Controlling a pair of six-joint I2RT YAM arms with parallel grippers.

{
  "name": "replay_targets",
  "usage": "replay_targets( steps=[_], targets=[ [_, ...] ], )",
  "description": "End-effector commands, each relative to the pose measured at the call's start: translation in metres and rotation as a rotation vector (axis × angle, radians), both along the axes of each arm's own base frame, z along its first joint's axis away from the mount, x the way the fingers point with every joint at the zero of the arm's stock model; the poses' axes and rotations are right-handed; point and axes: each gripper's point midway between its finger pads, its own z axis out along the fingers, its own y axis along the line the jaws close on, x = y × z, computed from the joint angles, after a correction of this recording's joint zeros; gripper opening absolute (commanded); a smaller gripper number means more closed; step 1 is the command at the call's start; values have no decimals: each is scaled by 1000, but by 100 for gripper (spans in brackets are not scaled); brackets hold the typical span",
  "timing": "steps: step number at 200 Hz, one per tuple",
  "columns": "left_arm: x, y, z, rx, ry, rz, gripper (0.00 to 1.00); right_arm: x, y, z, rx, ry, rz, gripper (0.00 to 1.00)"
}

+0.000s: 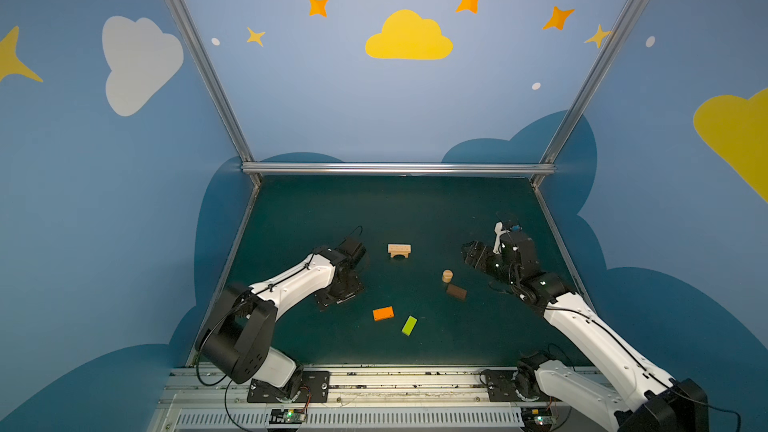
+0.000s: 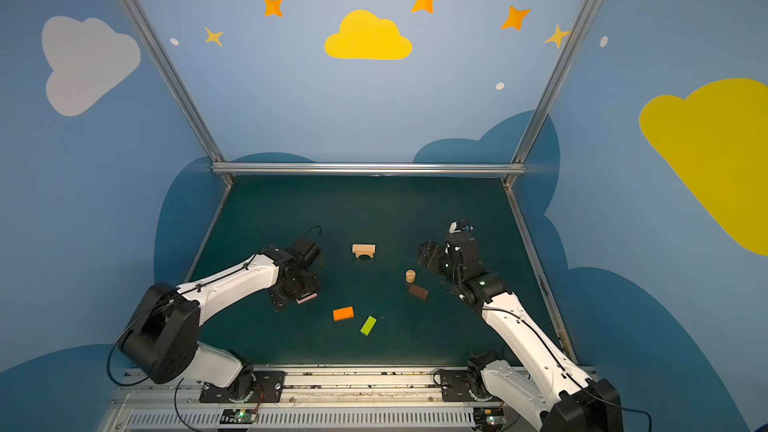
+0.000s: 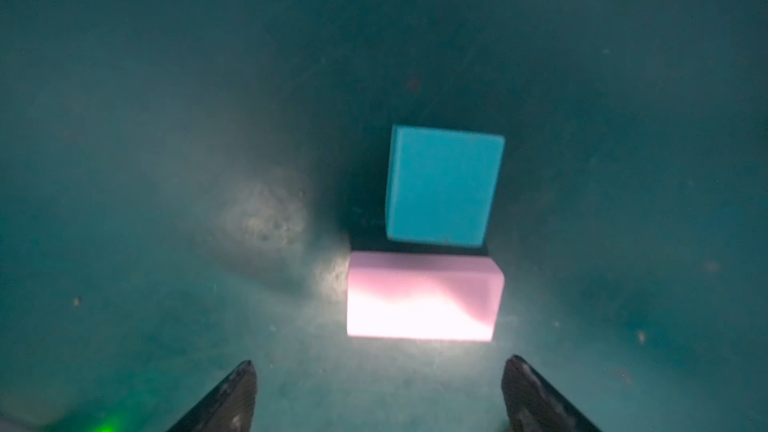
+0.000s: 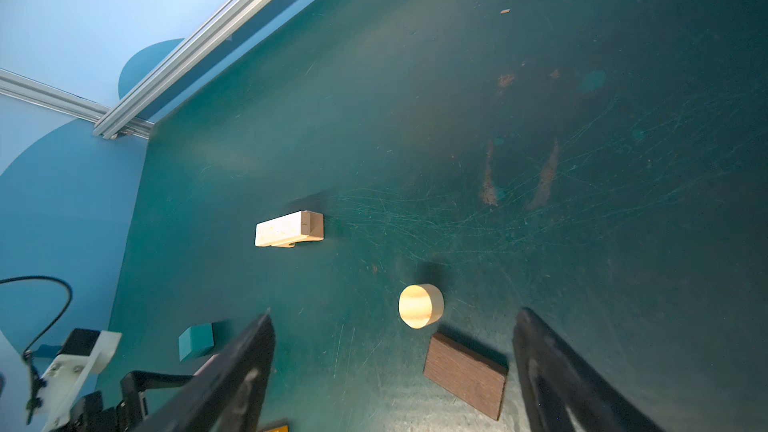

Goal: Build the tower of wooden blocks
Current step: 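Move the left gripper over the pink block and lower onto it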

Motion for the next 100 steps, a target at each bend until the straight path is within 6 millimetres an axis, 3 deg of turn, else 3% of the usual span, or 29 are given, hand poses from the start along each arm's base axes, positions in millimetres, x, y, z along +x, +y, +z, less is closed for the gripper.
replay_targets(
  steps=[1,100],
  targets=[
    [9,-5,-3,-11,5,-46,90,0,-1,-3,-6,-4,8,88],
    [18,-10,-16,-1,45,-66,86,1,-4,-6,-5,4,3,88]
  ],
)
